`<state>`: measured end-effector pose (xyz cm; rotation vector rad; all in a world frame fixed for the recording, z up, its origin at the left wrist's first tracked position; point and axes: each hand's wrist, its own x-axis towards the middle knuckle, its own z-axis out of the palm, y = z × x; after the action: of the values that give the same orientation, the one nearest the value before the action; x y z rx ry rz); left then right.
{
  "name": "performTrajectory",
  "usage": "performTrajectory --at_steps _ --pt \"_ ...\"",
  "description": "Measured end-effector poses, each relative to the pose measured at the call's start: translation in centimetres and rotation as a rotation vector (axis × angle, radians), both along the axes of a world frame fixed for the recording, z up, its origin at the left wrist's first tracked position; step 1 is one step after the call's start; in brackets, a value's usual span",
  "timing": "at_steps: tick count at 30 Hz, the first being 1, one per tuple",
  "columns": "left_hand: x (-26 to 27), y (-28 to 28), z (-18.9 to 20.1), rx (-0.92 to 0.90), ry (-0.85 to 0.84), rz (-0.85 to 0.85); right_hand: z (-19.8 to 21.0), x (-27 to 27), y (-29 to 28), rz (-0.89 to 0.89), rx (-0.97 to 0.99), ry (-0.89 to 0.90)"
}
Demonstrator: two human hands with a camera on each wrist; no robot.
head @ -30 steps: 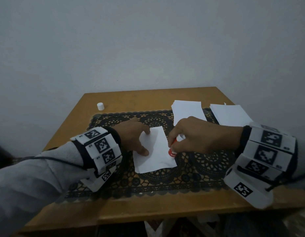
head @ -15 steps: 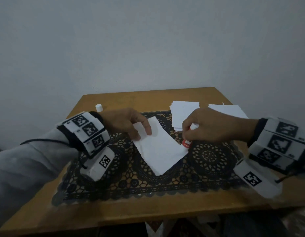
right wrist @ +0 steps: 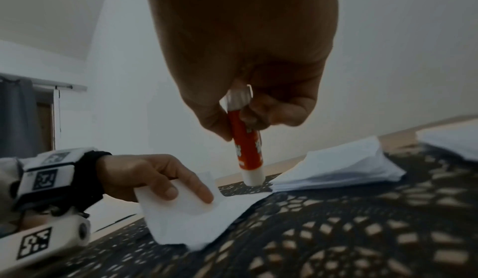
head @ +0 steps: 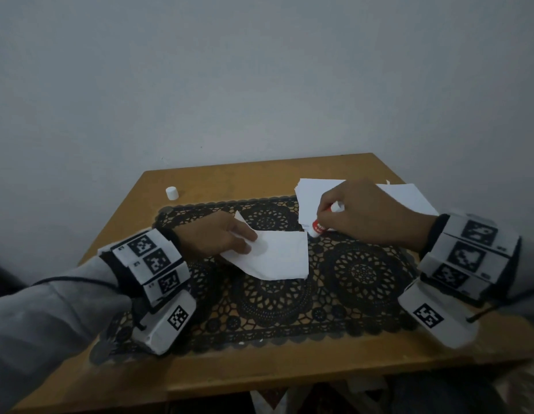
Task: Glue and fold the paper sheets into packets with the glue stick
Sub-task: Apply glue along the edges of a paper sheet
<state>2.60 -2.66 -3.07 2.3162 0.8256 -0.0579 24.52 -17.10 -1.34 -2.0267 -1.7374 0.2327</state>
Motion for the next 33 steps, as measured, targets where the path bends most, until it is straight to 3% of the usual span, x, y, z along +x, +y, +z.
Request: performTrajectory --at_steps 11,28,33 --pt "0.2 -0.6 -0.5 0.179 0.077 -0.044 -2.1 -1.8 1.6 0.091 -0.075 -0.028" --pt "0.8 -1.4 0.0 0.202 0.161 -0.100 -0.5 -2.9 -0.8 0.216 -0.234 -0.042" --pt "0.7 -1.7 0.2 0.208 0.150 -0.095 2.1 -0.6 -1.6 0.218 -0.425 0.207"
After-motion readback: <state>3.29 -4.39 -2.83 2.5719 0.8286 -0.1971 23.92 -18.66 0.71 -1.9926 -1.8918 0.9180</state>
